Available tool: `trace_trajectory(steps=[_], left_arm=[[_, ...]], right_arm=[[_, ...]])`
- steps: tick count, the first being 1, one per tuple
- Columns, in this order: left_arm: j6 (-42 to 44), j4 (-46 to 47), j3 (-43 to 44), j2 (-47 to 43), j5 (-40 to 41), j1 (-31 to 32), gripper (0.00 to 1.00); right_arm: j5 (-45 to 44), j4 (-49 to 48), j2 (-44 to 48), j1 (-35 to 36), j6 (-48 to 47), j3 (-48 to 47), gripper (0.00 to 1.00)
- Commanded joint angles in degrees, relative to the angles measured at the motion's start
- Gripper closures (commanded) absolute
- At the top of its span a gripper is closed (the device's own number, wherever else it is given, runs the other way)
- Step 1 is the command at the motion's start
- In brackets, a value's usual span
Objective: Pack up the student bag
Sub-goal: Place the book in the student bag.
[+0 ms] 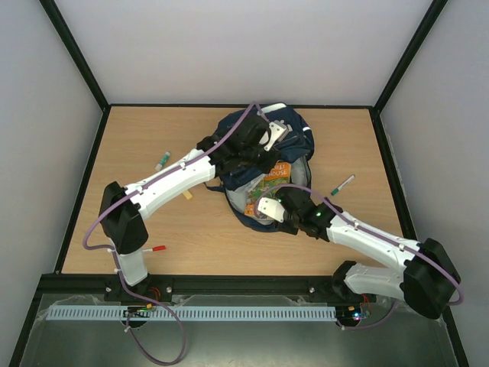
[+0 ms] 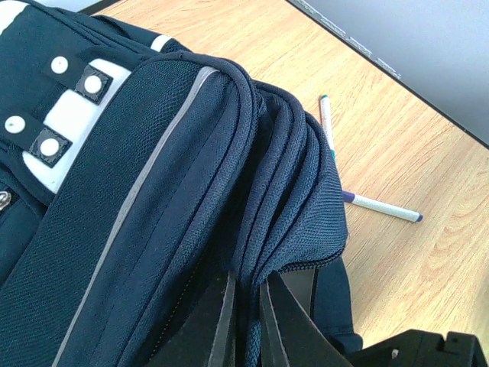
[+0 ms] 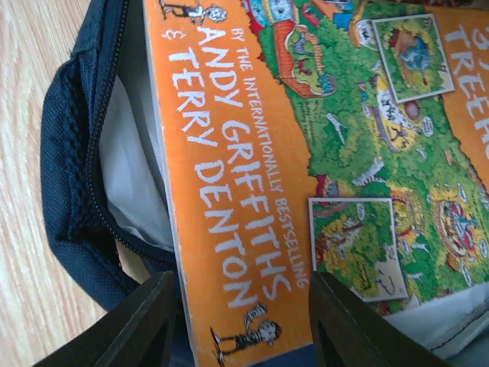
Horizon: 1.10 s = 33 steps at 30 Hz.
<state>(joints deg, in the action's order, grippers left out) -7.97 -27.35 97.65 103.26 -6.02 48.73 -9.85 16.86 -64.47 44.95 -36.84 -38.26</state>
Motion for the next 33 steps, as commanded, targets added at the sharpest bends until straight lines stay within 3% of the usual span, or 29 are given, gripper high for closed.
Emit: trace_trajectory(steps=[1,9,14,23,28,33], left_arm=[[-0.9,4.0,0.9,-4.3,-2.1,-0.3,0.98],[-0.9,3.9,0.3,-4.5,-2.8,-0.4,0.98],[-0.8,3.6,0.3,-4.9,-3.2,-0.3,0.98],[-0.7,3.7,-1.2,-6.1,-3.2,-0.4,0.98],[-0.6,3.6,-1.3,-6.3,-3.0,-0.4,0.98],[-0.4,3.8,-1.2,-6.3,-3.0,-0.6,0.98]], right_arm=[[-6.8,-4.4,-2.0,2.3,-2.6,1.3,0.52],[-9.5,-8.9,-6.3,2.9,-2.8,1.1,0.51],[-15.8,-15.4,-9.4,2.6,-2.7,0.2,0.56],[-19.3,-21.2,-13.9,0.0,-2.5,-2.8,0.6],[-8.3,-11.1,-10.8,0.6,-4.9,-3.9,0.55],[-6.1,-10.7,-7.6,3.2,-6.1,-2.6,0.51]])
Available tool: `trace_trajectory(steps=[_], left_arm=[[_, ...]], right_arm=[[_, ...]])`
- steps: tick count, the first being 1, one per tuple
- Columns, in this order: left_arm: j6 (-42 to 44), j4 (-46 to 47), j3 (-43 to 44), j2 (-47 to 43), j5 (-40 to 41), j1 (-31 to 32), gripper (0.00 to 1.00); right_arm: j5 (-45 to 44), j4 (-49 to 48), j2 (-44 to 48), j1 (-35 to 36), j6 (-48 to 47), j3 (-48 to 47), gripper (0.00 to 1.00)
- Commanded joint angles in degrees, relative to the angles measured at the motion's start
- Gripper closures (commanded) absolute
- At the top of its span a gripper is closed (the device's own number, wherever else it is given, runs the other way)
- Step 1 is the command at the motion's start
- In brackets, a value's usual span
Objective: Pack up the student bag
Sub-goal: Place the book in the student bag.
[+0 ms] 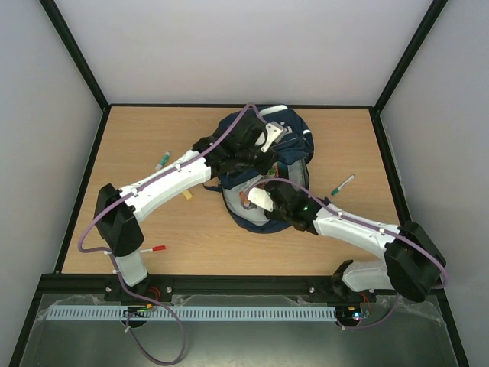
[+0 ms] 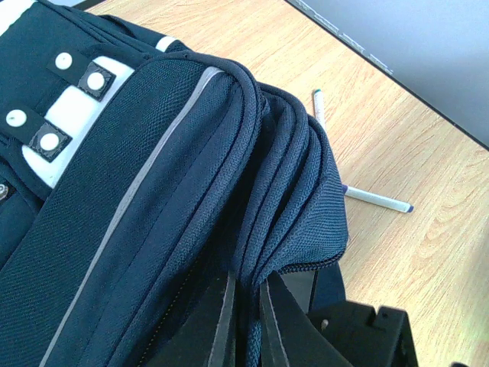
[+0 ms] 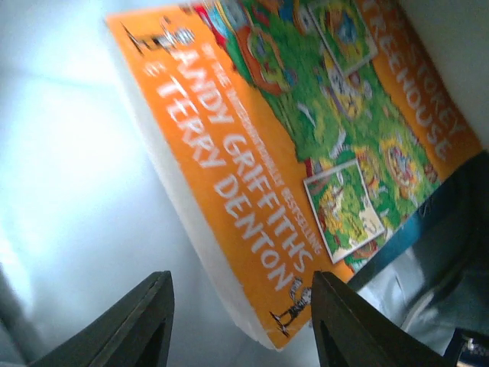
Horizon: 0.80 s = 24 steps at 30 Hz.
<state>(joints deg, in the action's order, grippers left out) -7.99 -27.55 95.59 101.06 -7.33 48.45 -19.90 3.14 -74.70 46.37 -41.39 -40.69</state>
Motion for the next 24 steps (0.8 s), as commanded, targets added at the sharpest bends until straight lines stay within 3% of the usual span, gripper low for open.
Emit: trace_trajectory(steps=[1,10,24], left_arm=[[-0.4,4.1,1.0,-4.0,-1.8,-0.5,0.98],[-0.7,2.9,4.3,-2.5,-5.7,-1.3,0.98],[-0.4,2.0,5.9,-1.8,-7.3,-1.5,0.98]], right_arm=[[4.4,2.9,2.6,2.1,-1.7,-0.2,0.5],[4.5,-3.0,-3.1,3.3,-3.8,-1.3,0.49],[-8.1,-20.7,-13.8,2.9,-1.9,-2.8,0.54]])
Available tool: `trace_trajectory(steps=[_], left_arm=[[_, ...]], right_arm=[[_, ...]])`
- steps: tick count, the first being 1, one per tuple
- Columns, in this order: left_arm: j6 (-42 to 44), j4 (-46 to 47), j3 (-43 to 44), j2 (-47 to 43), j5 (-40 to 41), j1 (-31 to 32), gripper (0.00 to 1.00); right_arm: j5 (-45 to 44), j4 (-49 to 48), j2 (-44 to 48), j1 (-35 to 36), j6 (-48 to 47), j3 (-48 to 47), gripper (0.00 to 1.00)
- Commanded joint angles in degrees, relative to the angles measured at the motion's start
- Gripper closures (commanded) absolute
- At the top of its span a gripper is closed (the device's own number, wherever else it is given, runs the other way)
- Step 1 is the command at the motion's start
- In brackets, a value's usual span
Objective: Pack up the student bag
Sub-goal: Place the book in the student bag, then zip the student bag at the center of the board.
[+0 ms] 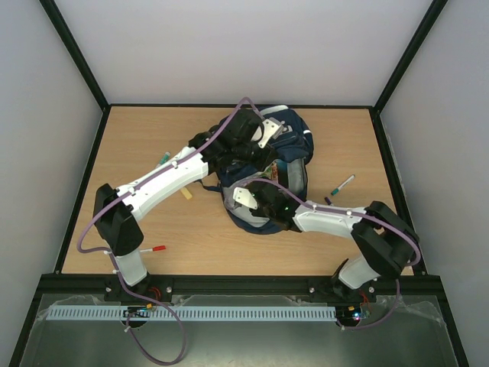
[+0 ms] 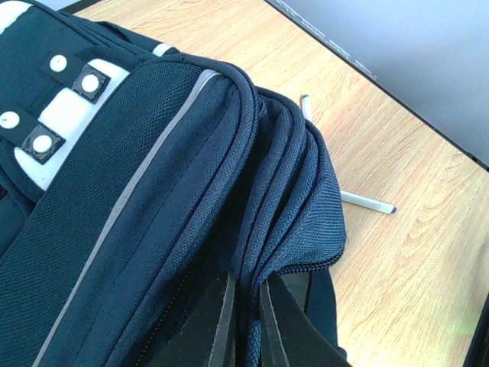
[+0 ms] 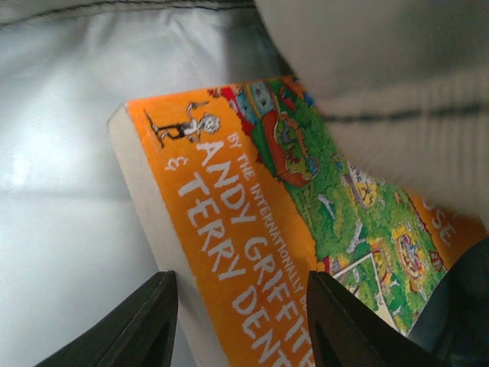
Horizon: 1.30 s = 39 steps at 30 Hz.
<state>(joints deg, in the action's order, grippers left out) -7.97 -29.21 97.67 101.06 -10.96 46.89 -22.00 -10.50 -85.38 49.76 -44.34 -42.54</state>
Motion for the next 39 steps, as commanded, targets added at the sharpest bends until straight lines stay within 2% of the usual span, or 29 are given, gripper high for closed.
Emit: trace_trajectory(steps=[1,8,12,15,21,24,28,30,33,36,39], left_arm=[[-0.4,3.6,3.8,-1.8,-3.9,0.1,0.98],[-0.6,3.5,3.1,-2.1,-4.2,0.1,0.98],[-0.6,3.7,2.0,-2.6,-3.8,0.1,0.98],[-0.6,3.6,1.6,-2.8,-3.3,0.0,0.98],[-0.3,3.2,1.3,-2.8,-2.9,-0.4,0.98],[0.8,1.6,0.7,-3.0,-1.0,-0.5,0.98],[0.8,3.2,-6.3,-5.9,0.7,-0.8,0.98],[0.3,4.4,-9.8,-7.1,0.2,-0.8,0.98],[-1.2,5.4,-14.3,-7.8,-0.6,-0.7,0.98],[-3.0,7.7,-19.5,-9.1,-0.8,-0.1,0.97],[-4.7,11.1,-25.2,-10.6,-0.3,1.0,0.97]], right_arm=[[-6.7,-7.9,-3.8,-0.8,1.4,-1.0,0.55],[-10.5,-13.4,-6.2,-3.3,3.7,-1.6,0.59],[-8.5,-9.2,-4.1,-3.4,6.1,-1.6,0.6],[-6.3,-2.6,-0.6,-3.4,10.3,-2.5,0.59],[13.0,15.6,14.6,-3.4,14.6,-0.4,0.52],[16.8,23.2,21.1,-3.5,17.7,-0.1,0.53],[22.7,33.2,29.6,-5.3,19.3,-0.3,0.54],[23.4,36.7,31.2,-8.2,20.4,-0.5,0.56],[24.1,36.4,34.3,-14.6,20.3,1.7,0.57],[29.3,35.0,36.1,-25.8,21.2,2.8,0.6],[31.4,32.7,33.9,-35.0,25.3,2.1,0.63]])
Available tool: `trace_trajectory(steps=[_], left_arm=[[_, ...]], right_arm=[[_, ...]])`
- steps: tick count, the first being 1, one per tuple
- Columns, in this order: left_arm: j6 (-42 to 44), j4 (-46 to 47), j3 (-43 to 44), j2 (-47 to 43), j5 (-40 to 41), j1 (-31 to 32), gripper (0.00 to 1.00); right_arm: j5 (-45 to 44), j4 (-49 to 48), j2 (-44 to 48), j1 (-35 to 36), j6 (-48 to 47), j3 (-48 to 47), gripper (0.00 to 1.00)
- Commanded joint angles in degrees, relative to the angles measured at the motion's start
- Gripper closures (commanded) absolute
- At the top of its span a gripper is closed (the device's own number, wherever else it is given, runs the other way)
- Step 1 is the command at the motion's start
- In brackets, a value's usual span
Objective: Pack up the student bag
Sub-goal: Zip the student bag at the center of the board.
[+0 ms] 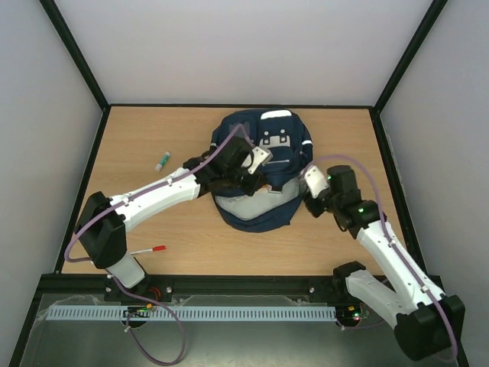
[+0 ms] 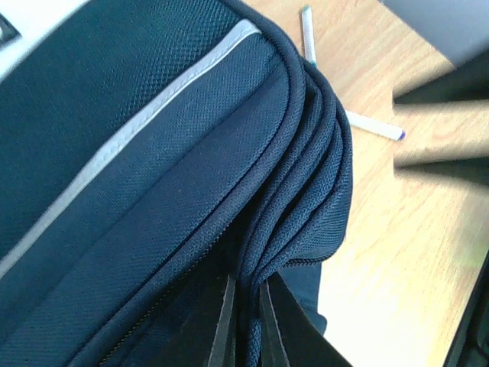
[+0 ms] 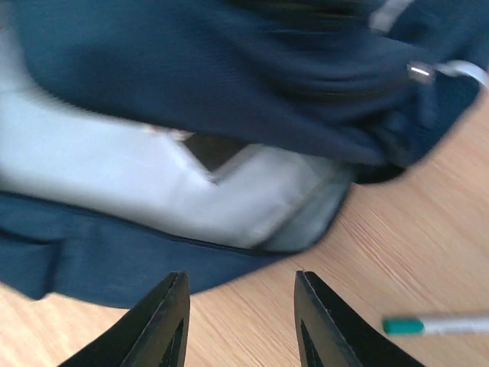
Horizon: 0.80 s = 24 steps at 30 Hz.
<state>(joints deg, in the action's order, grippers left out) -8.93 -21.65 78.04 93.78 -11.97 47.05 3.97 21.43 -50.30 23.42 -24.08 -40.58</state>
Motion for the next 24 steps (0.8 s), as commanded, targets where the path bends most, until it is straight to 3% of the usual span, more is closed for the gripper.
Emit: trace_trajectory(steps=[1,5,9,12,21,23,24], left_arm=[[-4.3,4.5,-7.2,-3.6,0.8,1.2,0.97],[-5.5,6.6,-11.4,-3.3,1.7,3.2,0.96],[-6.0,8.7,-14.6,-1.7,3.8,6.1,0.96],[-6.6,10.4,-15.5,0.1,5.3,8.6,0.96],[-9.7,16.5,-13.4,7.2,12.7,18.6,0.89],[-10.5,17.1,-12.0,8.5,13.6,19.5,0.83],[-10.6,16.8,-11.2,8.7,13.7,19.6,0.73]], right_arm=[[7.1,0.6,-2.6,-11.6,6.6,-0.8,0.63],[15.1,1.1,-8.4,-20.3,13.9,-5.9,0.56],[18.5,-2.2,-10.8,-20.9,20.0,-7.6,0.46],[19.7,-5.6,-11.9,-20.9,23.4,-6.5,0.43],[17.1,-7.1,-10.7,-20.9,19.7,-2.1,0.42],[17.3,-7.0,-10.6,-20.9,19.8,-1.7,0.42],[17.4,-7.1,-10.7,-20.9,19.7,-1.5,0.42]])
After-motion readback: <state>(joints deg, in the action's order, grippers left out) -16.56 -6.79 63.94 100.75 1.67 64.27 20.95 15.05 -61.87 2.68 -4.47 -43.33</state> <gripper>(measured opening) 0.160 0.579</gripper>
